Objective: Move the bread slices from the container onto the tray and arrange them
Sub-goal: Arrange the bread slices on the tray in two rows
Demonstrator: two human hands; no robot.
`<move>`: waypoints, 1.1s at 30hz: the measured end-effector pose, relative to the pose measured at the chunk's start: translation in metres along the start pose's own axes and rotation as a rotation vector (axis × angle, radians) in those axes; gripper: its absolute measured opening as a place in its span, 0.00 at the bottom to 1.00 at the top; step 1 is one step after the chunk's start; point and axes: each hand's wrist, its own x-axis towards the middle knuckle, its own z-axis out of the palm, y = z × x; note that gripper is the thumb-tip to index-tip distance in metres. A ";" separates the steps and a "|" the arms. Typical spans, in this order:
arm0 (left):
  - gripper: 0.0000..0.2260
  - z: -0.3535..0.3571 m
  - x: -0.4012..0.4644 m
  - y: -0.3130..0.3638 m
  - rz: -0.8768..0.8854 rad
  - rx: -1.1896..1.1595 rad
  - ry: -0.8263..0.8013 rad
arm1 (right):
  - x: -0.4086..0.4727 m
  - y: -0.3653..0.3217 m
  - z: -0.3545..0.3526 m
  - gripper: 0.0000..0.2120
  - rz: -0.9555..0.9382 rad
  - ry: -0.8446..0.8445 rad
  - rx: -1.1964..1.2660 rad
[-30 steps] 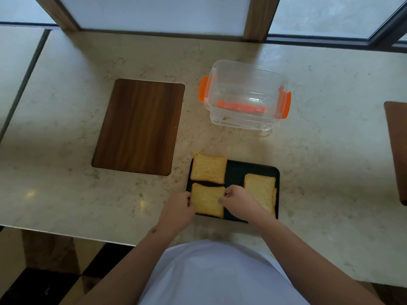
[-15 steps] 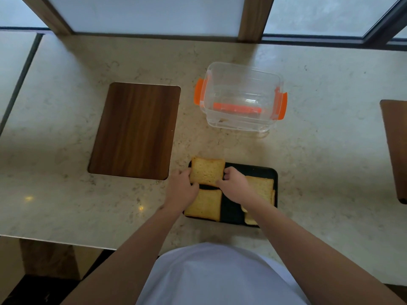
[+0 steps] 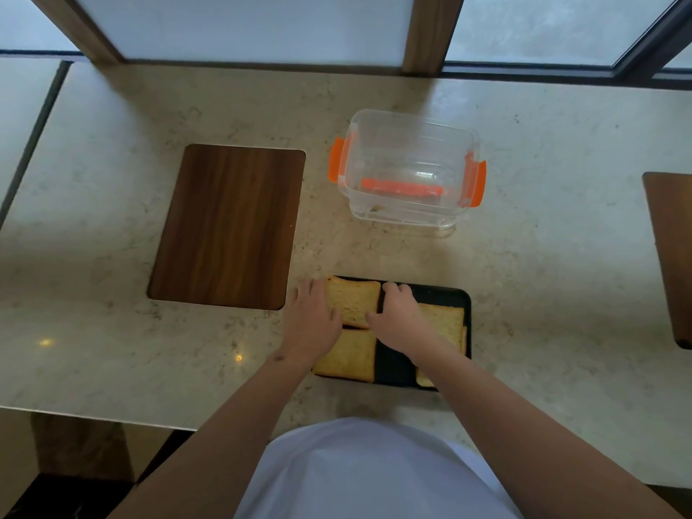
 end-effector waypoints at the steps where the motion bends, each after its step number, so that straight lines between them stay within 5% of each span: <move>1: 0.24 0.000 0.002 0.000 0.097 0.054 0.009 | -0.002 0.001 0.000 0.23 -0.070 0.046 -0.058; 5: 0.26 -0.001 0.008 -0.003 0.265 0.208 -0.054 | -0.007 0.004 0.001 0.30 -0.264 0.065 -0.315; 19: 0.28 0.012 0.001 -0.007 0.303 0.317 -0.049 | -0.010 0.011 0.007 0.30 -0.287 0.053 -0.563; 21: 0.27 0.012 -0.003 -0.006 0.265 0.258 -0.041 | -0.013 0.011 0.004 0.29 -0.300 0.096 -0.470; 26: 0.19 0.017 -0.023 0.025 0.199 -0.121 -0.010 | -0.031 0.052 -0.022 0.17 -0.111 0.502 -0.072; 33: 0.18 0.041 -0.046 0.087 0.001 -0.449 -0.248 | -0.044 0.113 -0.038 0.20 0.213 0.322 0.194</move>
